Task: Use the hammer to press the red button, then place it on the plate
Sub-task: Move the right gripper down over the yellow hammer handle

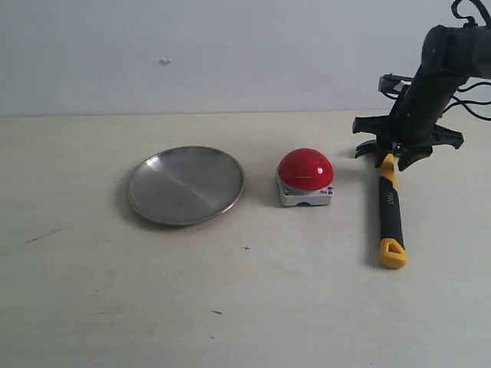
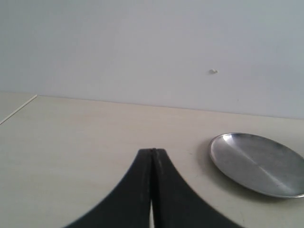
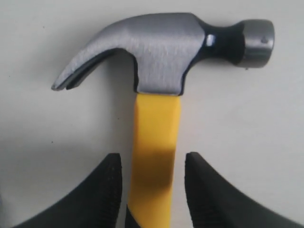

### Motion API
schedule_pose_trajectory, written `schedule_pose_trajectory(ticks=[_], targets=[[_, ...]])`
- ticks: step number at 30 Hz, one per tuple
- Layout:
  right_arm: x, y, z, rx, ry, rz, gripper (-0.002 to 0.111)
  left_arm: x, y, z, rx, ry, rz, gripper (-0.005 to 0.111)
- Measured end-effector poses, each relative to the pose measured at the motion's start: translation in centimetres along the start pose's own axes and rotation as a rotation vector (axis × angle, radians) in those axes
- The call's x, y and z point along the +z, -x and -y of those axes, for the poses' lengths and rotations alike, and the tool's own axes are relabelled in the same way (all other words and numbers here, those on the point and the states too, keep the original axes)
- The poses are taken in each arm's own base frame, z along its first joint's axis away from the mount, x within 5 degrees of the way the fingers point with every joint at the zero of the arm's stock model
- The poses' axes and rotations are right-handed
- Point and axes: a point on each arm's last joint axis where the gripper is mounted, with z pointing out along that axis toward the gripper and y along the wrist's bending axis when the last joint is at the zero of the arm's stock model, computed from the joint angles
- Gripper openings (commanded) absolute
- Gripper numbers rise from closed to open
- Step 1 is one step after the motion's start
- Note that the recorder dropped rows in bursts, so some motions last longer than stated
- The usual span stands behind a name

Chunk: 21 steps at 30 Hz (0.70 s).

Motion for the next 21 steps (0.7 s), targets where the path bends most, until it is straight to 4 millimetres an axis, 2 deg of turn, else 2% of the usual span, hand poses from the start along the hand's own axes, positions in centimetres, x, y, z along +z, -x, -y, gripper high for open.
schedule_pose_trajectory(ticks=[5, 13, 21], targets=[[-0.2, 0.8, -0.2, -0.001, 0.002, -0.001, 0.043, 0.0, 0.0, 0.0, 0.0, 0.0, 0.0, 0.0], [1.5, 0.5, -0.1, 0.014, -0.018, -0.1, 0.043, 0.0, 0.0, 0.0, 0.0, 0.0, 0.0, 0.0], [1.0, 0.6, 0.0, 0.039, -0.034, -0.116, 0.039, 0.0, 0.0, 0.0, 0.0, 0.0, 0.0, 0.0]])
